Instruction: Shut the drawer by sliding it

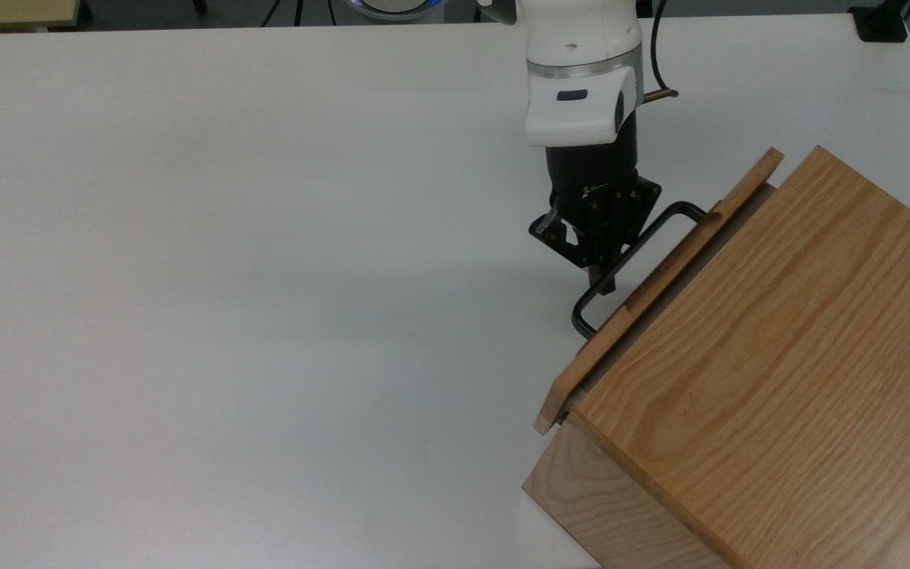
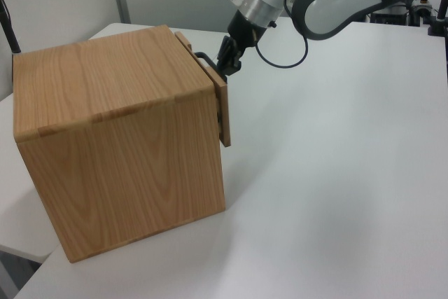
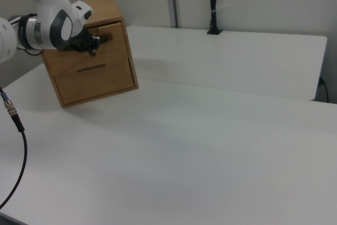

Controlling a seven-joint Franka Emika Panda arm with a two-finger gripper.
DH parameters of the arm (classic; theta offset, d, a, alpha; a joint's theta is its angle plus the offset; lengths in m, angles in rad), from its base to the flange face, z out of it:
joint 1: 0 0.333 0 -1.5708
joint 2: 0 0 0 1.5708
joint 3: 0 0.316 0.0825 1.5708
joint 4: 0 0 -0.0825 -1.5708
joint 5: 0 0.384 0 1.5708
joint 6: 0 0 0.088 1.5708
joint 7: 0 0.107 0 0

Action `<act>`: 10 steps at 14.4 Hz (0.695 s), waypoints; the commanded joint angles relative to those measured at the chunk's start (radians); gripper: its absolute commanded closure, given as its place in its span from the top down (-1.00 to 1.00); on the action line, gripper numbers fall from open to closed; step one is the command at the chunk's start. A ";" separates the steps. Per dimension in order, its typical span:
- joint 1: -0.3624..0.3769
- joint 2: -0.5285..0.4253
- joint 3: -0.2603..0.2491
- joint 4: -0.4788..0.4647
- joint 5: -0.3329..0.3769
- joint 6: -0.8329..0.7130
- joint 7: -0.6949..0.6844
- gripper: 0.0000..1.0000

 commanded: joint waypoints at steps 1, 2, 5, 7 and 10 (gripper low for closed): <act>0.012 0.016 -0.001 0.025 0.017 0.046 0.019 -1.00; 0.012 0.017 -0.003 0.025 0.018 0.048 0.020 -1.00; 0.008 0.019 -0.001 0.023 0.029 0.081 0.023 -1.00; 0.008 0.028 -0.001 0.011 0.055 0.184 0.048 -1.00; 0.003 0.030 -0.001 0.002 0.057 0.207 0.046 -1.00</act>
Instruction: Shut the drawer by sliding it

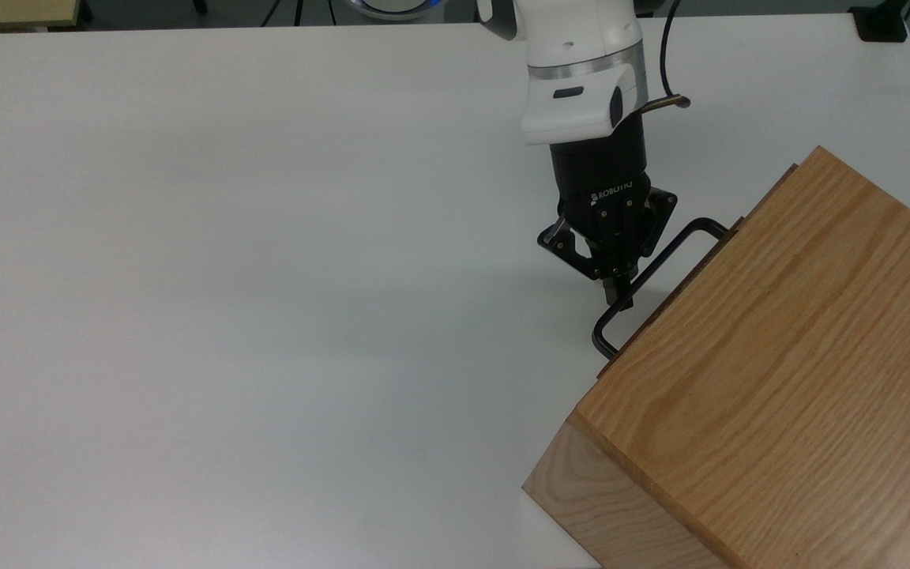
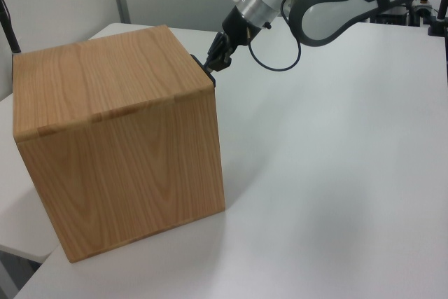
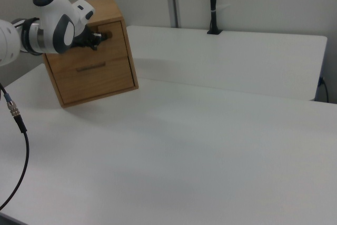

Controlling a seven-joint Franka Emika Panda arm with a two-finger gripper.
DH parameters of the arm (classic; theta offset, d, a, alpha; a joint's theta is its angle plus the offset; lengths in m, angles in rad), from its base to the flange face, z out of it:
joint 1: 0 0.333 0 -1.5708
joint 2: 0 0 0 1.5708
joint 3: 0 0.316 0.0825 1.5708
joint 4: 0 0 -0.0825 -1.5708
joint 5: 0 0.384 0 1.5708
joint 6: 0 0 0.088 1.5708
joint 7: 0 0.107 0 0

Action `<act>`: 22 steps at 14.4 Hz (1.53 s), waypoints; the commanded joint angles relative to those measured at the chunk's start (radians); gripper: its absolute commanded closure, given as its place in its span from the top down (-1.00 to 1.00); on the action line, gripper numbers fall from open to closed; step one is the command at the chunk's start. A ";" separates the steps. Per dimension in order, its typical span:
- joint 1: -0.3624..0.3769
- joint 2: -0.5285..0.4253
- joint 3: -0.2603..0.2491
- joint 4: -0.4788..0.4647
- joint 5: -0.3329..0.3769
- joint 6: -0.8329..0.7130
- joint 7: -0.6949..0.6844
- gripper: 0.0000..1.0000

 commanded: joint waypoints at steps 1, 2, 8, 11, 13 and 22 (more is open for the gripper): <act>0.000 0.004 -0.002 -0.001 0.017 0.055 0.009 -1.00; -0.011 -0.001 -0.002 -0.020 0.014 0.044 0.008 -1.00; -0.092 -0.091 -0.013 -0.025 0.002 -0.402 0.012 -1.00; -0.158 -0.182 -0.014 -0.028 0.002 -0.639 0.033 -1.00; -0.202 -0.243 -0.018 -0.031 -0.002 -0.787 0.122 -1.00; -0.295 -0.463 -0.028 -0.113 -0.053 -1.122 0.290 -0.35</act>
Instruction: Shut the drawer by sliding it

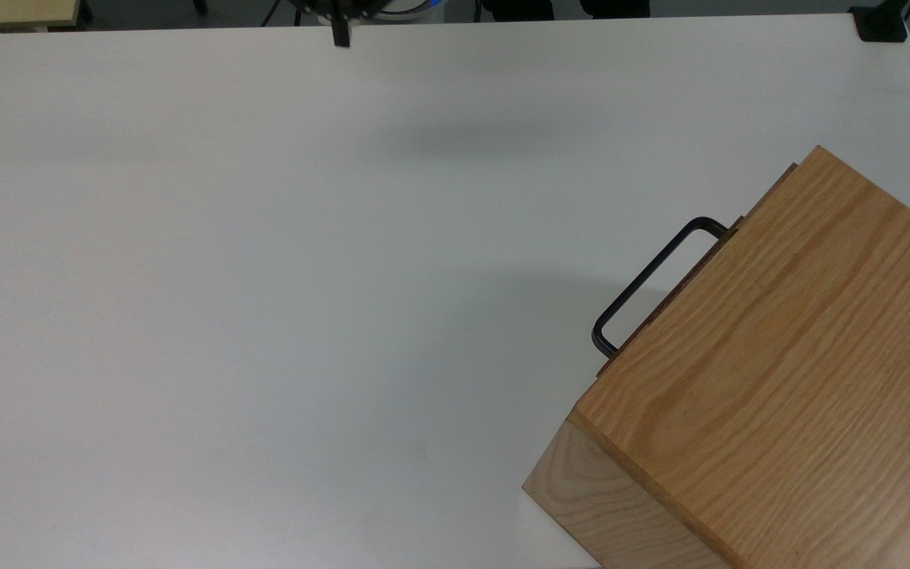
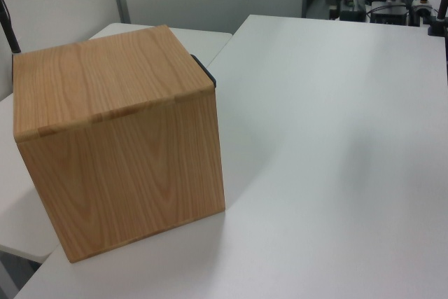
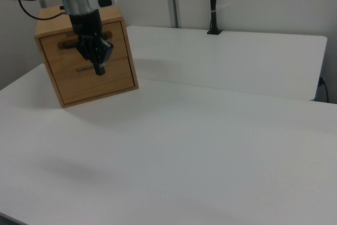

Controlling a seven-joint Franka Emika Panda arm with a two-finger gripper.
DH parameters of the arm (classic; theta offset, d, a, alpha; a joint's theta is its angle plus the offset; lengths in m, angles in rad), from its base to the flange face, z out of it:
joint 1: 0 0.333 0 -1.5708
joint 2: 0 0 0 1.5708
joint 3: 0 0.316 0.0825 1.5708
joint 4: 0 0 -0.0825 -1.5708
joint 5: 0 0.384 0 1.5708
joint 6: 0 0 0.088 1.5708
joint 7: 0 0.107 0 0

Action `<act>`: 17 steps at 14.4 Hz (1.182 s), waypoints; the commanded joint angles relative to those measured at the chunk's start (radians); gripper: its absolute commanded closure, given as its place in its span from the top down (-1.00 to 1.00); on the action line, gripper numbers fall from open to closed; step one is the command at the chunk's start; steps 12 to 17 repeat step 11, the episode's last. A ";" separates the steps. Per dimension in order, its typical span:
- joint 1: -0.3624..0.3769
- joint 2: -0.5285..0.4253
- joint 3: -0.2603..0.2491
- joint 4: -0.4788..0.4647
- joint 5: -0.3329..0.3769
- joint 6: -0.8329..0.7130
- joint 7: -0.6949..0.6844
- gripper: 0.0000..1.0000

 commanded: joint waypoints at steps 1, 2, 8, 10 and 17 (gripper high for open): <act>-0.010 -0.059 -0.001 -0.065 -0.002 -0.017 0.026 -0.10; -0.010 -0.059 -0.004 -0.060 -0.002 -0.016 0.025 0.69; -0.008 -0.062 -0.007 -0.043 -0.008 -0.016 0.017 1.00; -0.010 -0.062 -0.007 -0.043 -0.006 -0.017 0.017 1.00; -0.010 -0.063 -0.009 -0.043 -0.003 -0.017 0.016 1.00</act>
